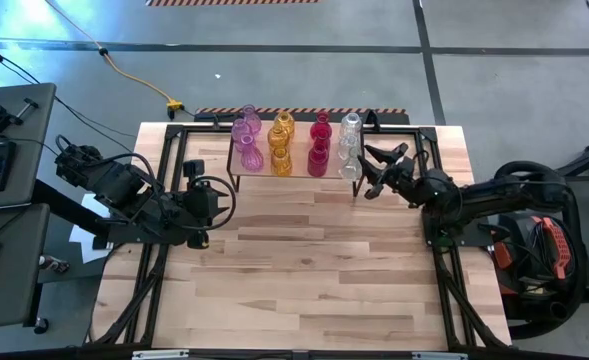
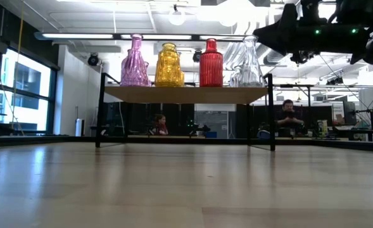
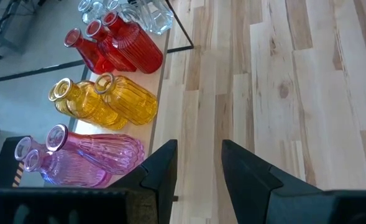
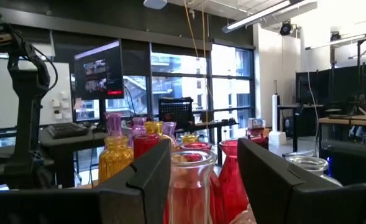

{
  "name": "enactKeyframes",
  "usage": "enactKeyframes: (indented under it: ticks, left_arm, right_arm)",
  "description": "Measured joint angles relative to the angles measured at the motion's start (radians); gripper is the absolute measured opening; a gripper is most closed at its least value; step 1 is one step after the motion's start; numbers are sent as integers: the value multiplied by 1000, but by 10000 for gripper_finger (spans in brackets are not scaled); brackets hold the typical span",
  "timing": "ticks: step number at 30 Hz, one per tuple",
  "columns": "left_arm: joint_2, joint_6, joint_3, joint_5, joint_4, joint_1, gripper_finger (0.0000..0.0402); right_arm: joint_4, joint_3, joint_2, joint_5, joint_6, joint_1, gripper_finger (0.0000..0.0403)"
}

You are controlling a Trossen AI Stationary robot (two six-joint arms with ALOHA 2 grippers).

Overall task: Sort vases onto shelf
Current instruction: Adjust the purple vases on the shelf

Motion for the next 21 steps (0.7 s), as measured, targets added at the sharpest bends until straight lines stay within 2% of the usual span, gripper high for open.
enactKeyframes:
  ticks: [7, 9, 13, 15, 19, 21]
  left_arm:
    - [0, 0, 0, 0, -11, 0, 117]
    - [0, 0, 0, 0, -35, 0, 117]
    - [-22, -21, -1, 2, -84, 0, 117]
    - [-49, -41, -1, 2, -89, 0, 117]
    - [-111, -72, -8, 0, -80, -4, 117]
    - [-163, -85, -51, -8, -61, -15, 117]
  right_arm:
    - [-42, 0, -77, -10, 66, 14, 170]
    - [-44, 0, -117, -56, 113, 25, 170]
    - [-100, 0, -241, -220, 231, 24, 170]
    - [-190, 0, -322, -268, 267, 18, 170]
    - [-477, 0, -504, -276, 283, 15, 170]
    - [-617, 0, -594, -278, 283, 16, 170]
